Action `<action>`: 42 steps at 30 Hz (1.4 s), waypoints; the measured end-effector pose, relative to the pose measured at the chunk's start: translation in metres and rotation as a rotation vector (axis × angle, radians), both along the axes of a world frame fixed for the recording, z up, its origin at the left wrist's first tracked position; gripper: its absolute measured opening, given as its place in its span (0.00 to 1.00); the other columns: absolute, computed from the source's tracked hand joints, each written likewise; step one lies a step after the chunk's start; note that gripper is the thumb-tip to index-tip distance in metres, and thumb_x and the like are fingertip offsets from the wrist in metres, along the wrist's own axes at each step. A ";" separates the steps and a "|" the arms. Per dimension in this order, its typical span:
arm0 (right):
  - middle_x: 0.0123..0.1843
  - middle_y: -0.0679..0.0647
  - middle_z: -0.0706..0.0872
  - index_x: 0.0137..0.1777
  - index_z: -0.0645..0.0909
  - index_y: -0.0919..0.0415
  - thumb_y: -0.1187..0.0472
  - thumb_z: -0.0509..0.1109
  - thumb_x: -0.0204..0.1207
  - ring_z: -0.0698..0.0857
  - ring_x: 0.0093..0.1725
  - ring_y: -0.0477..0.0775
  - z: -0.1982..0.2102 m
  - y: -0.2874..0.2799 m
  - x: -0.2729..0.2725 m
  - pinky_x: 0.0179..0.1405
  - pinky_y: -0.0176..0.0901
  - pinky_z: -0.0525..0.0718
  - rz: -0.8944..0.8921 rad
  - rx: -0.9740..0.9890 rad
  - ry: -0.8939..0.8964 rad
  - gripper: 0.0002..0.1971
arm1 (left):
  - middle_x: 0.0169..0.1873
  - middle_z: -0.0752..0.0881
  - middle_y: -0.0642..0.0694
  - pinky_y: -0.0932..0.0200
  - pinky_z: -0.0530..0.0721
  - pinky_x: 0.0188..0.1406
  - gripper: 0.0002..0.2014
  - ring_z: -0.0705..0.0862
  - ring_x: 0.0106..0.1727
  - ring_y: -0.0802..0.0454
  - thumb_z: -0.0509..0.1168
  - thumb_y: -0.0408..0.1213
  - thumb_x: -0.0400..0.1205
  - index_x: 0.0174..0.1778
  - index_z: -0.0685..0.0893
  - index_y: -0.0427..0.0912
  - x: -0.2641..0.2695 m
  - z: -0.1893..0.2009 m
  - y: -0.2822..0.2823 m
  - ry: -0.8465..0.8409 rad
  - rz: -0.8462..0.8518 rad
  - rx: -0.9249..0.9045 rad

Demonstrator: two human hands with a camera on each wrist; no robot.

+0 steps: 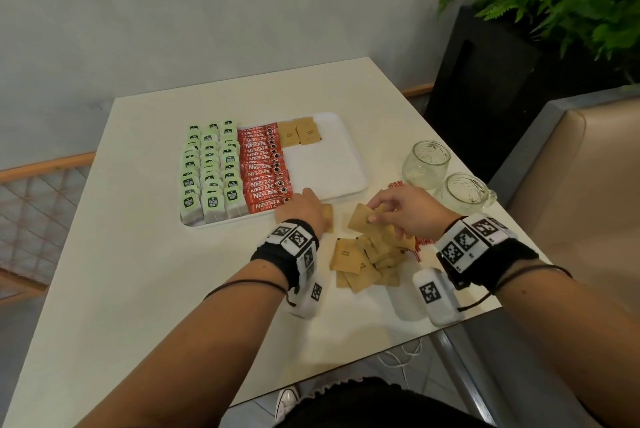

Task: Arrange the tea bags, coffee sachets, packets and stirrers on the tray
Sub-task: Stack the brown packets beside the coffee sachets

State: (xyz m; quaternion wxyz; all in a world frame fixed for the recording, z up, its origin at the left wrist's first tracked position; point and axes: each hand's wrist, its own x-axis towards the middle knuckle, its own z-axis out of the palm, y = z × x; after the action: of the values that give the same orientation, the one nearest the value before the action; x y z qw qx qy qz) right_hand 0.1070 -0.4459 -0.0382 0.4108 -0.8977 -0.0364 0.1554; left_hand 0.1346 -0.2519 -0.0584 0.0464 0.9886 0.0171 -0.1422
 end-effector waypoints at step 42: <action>0.53 0.44 0.72 0.55 0.79 0.44 0.49 0.86 0.57 0.78 0.51 0.50 -0.009 0.071 0.022 0.45 0.43 0.77 0.529 -0.575 0.121 0.27 | 0.49 0.90 0.39 0.61 0.83 0.28 0.08 0.90 0.34 0.50 0.61 0.39 0.87 0.58 0.76 0.41 -0.042 0.003 0.071 0.362 0.104 -0.955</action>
State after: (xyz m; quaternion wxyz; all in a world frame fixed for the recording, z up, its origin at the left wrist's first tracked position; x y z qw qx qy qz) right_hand 0.1294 -0.3744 -0.0476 0.0900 -0.9250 -0.1969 0.3123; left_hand 0.0931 -0.1809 -0.0550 0.4963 0.8145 0.0070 -0.3004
